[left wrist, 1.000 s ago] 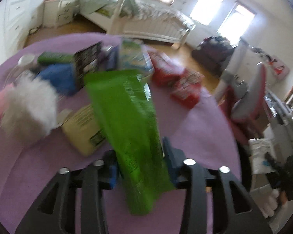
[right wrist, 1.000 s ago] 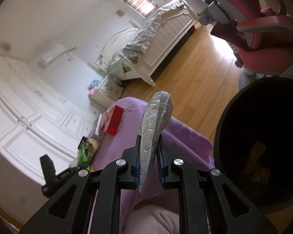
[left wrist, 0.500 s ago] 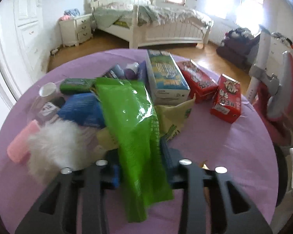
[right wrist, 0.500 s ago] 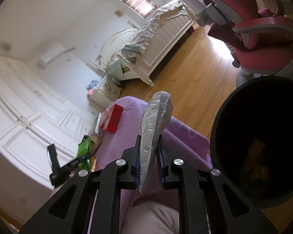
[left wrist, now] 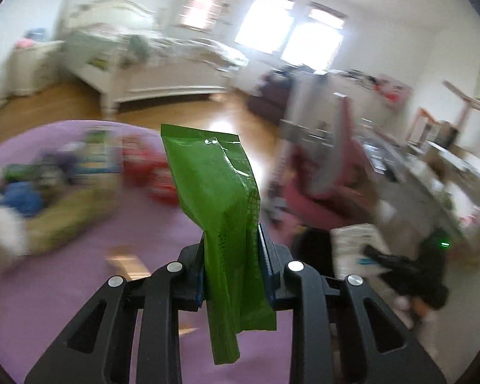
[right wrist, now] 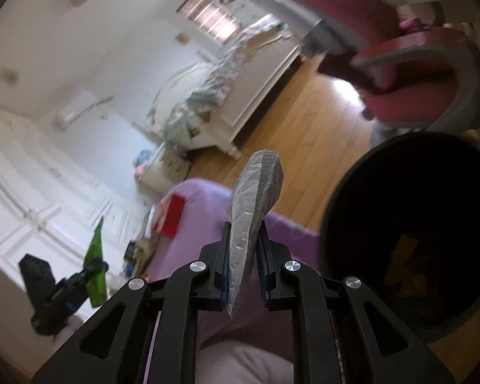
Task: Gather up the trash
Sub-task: 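Carry the green packet and silver bag to the bin and release both, then grasp the white pom-pom with the left tool while the right tool grasps the milk carton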
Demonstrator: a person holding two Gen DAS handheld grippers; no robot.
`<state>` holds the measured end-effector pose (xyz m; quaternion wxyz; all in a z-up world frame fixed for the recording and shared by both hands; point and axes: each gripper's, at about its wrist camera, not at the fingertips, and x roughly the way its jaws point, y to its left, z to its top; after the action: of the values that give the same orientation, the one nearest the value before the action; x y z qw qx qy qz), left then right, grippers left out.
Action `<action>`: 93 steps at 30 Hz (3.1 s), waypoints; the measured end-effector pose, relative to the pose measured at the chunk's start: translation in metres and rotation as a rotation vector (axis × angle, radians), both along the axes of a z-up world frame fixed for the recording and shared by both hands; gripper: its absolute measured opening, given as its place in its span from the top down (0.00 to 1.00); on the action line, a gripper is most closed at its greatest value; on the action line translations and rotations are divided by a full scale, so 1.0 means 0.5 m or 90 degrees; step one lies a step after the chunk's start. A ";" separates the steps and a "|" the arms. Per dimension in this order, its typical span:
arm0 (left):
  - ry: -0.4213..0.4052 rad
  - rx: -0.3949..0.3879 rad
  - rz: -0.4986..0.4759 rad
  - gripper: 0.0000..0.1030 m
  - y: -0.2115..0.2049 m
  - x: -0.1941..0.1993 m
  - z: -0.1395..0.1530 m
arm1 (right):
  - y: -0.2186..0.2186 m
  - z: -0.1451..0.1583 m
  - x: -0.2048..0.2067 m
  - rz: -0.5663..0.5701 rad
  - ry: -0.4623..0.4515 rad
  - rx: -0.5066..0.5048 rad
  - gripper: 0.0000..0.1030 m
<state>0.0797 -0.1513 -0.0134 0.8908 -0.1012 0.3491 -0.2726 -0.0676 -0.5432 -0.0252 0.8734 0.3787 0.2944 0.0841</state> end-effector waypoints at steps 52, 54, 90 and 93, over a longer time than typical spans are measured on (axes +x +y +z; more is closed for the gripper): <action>-0.007 0.087 0.240 0.15 0.376 0.023 -0.035 | 0.539 0.199 0.283 0.306 -0.046 -0.266 0.26; 0.007 0.102 0.252 0.15 0.408 0.043 -0.054 | 0.609 0.204 0.337 0.334 -0.040 -0.292 0.26; -0.106 -0.059 0.193 0.64 0.222 -0.127 0.057 | 0.469 0.265 0.219 0.244 -0.110 -0.149 0.52; -0.120 -0.082 0.154 0.64 0.152 -0.150 0.072 | 0.386 0.271 0.138 0.192 -0.119 -0.161 0.52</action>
<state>0.0045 -0.0755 0.0227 0.9377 -0.1733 0.2308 -0.1936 0.0016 -0.3502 0.1103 0.9150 0.2083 0.2737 0.2110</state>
